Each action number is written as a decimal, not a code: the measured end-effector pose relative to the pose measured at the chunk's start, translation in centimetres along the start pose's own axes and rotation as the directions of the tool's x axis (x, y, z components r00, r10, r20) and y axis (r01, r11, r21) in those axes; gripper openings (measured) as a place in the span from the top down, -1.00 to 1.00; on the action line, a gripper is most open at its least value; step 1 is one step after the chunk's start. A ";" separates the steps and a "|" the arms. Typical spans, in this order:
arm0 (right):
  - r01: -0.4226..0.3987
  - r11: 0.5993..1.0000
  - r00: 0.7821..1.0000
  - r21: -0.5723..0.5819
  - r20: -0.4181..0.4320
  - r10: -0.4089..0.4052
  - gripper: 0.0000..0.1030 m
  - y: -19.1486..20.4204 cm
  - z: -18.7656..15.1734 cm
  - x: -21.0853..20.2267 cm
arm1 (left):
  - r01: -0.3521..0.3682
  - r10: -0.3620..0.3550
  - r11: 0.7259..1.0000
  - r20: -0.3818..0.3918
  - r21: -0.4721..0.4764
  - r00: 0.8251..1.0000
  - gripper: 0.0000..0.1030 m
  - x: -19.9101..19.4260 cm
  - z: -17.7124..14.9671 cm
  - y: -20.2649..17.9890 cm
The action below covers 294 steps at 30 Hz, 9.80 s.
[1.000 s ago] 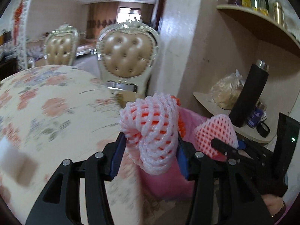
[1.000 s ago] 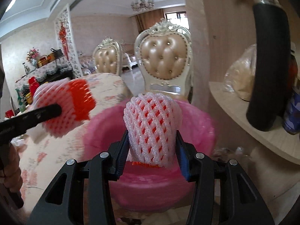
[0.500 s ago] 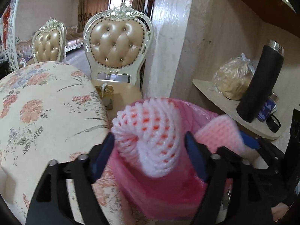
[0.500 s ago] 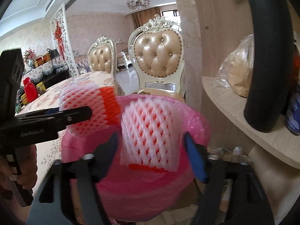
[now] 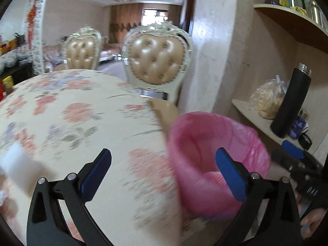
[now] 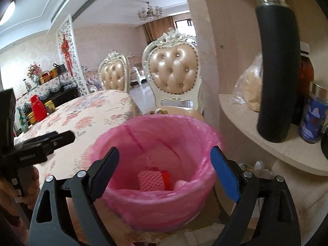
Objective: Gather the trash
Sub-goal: 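Grasp the crumpled white tissue with the right gripper while the left grasps the yellow box, then carry tissue and yellow box to the bin and release both, then return both tools to the table and grasp the black box with the left gripper, then grasp a white foam block with the right gripper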
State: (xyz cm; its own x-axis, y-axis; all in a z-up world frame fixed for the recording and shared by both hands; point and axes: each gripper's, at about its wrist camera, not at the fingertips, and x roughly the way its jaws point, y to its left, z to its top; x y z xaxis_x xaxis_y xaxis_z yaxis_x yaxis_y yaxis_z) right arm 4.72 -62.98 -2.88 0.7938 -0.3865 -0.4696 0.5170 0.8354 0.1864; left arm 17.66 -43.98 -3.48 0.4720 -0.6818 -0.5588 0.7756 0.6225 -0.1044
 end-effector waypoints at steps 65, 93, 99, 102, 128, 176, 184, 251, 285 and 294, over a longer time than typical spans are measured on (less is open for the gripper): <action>-0.608 0.723 0.768 -0.327 -0.474 0.432 0.18 46.0 -7.1 8.7 | -0.631 0.593 0.685 -0.226 -0.364 0.773 -0.49 -23.7 -14.6 34.6; -0.637 0.721 0.750 -0.272 -0.434 0.499 0.18 40.2 -7.8 3.8 | -0.632 0.631 0.687 -0.136 -0.360 0.763 0.06 -25.6 -15.2 29.3; -0.630 0.729 0.762 -0.268 -0.397 0.512 0.18 38.7 -7.6 2.0 | -0.602 0.625 0.717 -0.059 -0.351 0.779 0.06 -27.0 -15.8 25.3; -0.623 0.733 0.770 -0.272 -0.375 0.516 0.18 37.9 -7.4 1.1 | -0.580 0.610 0.738 -0.027 -0.343 0.792 0.06 -27.2 -15.7 23.4; -0.404 0.882 0.914 -0.240 -0.148 0.378 0.18 23.7 -3.4 -1.3 | -0.366 0.383 0.917 0.096 -0.160 0.919 0.05 -19.3 -9.6 12.6; -0.086 0.990 0.996 -0.108 -0.037 0.083 0.17 6.1 0.7 1.6 | -0.061 0.060 0.998 0.149 0.001 0.987 0.05 -7.6 -1.4 0.9; -0.029 0.996 0.998 -0.084 -0.059 0.024 0.17 1.4 0.9 3.8 | 0.059 -0.066 0.996 0.115 0.070 0.991 0.04 -2.4 1.0 -4.2; -0.646 0.670 0.756 -0.366 -0.431 0.494 -0.77 51.8 -9.6 3.7 | -0.737 0.672 0.604 -0.303 -0.303 0.676 -0.89 -30.7 -18.1 44.3; -0.613 0.630 0.779 -0.478 -0.501 0.378 -0.62 69.4 -13.8 8.3 | -0.719 0.730 0.519 -0.196 -0.463 0.654 0.27 -34.5 -19.4 49.4; -0.621 0.631 0.770 -0.465 -0.513 0.380 0.14 69.1 -14.1 8.5 | -0.708 0.725 0.526 -0.186 -0.471 0.663 0.27 -34.6 -19.5 49.4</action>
State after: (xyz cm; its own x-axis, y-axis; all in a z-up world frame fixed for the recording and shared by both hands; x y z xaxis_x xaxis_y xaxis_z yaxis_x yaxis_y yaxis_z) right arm 42.71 -3.00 -6.15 0.6427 0.2204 -0.7337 -0.3162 0.9487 0.0080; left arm 31.46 17.84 -5.36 0.7971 0.0707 -0.5997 -0.1233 0.9912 -0.0471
